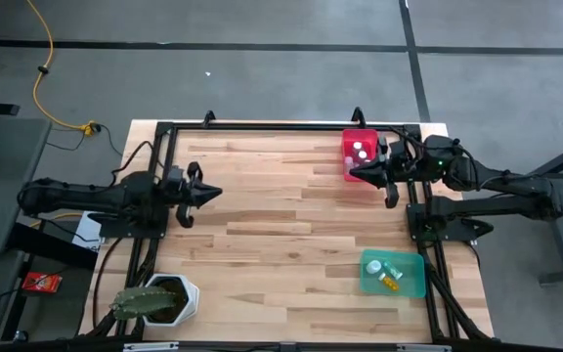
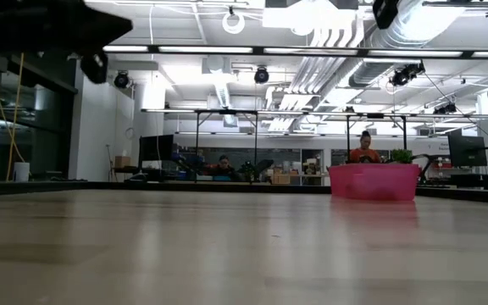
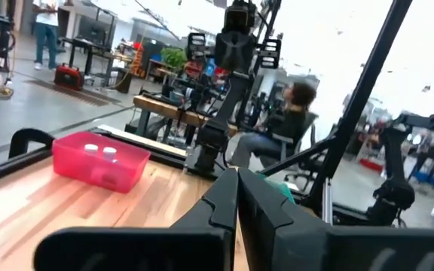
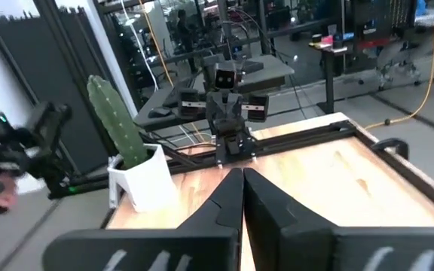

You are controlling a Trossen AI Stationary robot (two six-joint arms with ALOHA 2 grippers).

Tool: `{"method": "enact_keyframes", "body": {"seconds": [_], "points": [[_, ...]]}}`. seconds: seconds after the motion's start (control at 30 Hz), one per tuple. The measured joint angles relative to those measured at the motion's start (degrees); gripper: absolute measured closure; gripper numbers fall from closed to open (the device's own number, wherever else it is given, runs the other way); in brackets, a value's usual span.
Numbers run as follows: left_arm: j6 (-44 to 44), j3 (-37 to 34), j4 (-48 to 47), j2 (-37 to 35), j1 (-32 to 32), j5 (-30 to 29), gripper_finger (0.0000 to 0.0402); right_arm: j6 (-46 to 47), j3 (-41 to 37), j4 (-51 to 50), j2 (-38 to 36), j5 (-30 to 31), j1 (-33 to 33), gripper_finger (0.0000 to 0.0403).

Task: Pick and place medicine bottles into bin by pill shape (circle, oval)
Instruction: Return to Home Position

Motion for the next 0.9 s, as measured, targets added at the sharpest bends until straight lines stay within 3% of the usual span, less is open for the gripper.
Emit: {"method": "enact_keyframes", "body": {"seconds": [0.23, 0.53, 0.73, 0.9], "points": [[-3.51, -7.66, -0.03, -9.61, 0.0, -0.75, 0.0401, 5.36, 0.0, -0.01, -0.04, -1.53, -0.02, 0.0402], [-3.22, -7.73, -10.0, -12.65, 0.02, -2.49, 0.0401, 9.52, -0.02, -2.0, -1.46, -6.23, -0.02, 0.0403], [-7.88, -7.71, -10.86, -12.57, 0.02, -2.09, 0.0401, 8.79, -1.7, -8.61, -8.46, -7.54, 0.04, 0.0403], [-9.32, -7.71, -10.64, -12.51, 0.02, -2.07, 0.0401, 14.63, -12.61, -2.69, -19.02, -5.52, 2.65, 0.0403]]}}
